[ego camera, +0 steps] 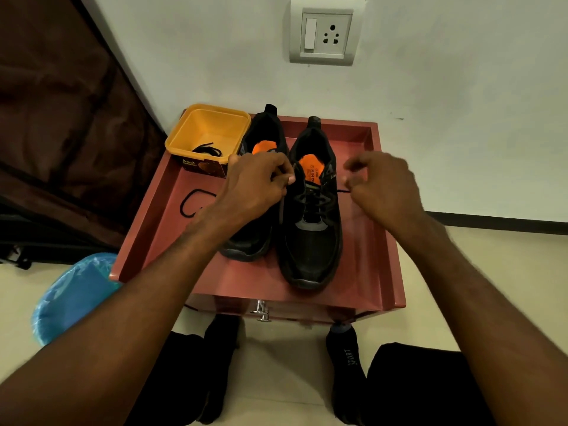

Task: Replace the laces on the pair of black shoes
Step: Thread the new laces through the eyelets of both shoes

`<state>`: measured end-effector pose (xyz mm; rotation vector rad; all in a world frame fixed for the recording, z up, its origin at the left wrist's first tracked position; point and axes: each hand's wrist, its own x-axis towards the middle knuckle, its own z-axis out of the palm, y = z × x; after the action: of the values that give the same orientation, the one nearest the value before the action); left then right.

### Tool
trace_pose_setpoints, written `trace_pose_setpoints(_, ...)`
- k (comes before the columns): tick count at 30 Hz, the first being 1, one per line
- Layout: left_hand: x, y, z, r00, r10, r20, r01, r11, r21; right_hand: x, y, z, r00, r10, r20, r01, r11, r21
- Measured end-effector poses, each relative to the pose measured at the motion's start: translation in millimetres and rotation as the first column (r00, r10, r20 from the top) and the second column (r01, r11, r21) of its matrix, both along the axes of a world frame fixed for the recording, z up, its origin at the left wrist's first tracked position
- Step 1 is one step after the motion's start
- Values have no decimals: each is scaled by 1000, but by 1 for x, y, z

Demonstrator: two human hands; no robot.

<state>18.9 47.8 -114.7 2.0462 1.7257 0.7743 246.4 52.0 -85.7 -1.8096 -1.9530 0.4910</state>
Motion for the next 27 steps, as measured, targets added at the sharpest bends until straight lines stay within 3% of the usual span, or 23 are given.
trace_pose_setpoints(3,2,-1,3,998,7,-55,-6,1000,12,-8,-1,-4,992,118,-36,-121,984,-127)
trace_pose_setpoints(13,0,-5,8,982,-79,-172,79,997,-3,-1,5,-11,993,84,83,-77,993,-84)
trace_pose_setpoints(22,-2,-12,13,988,-77,-133,72,996,-42,2,6,-8,988,94,121,-78,989,-128)
trace_pose_setpoints(24,-2,-12,15,981,-39,-189,42,999,10,3,5,1,991,134,6,-130,969,-209)
trace_pose_setpoints(27,3,-13,20,989,50,-141,-31,991,129,-1,-2,22,905,170,-391,-307,895,-322)
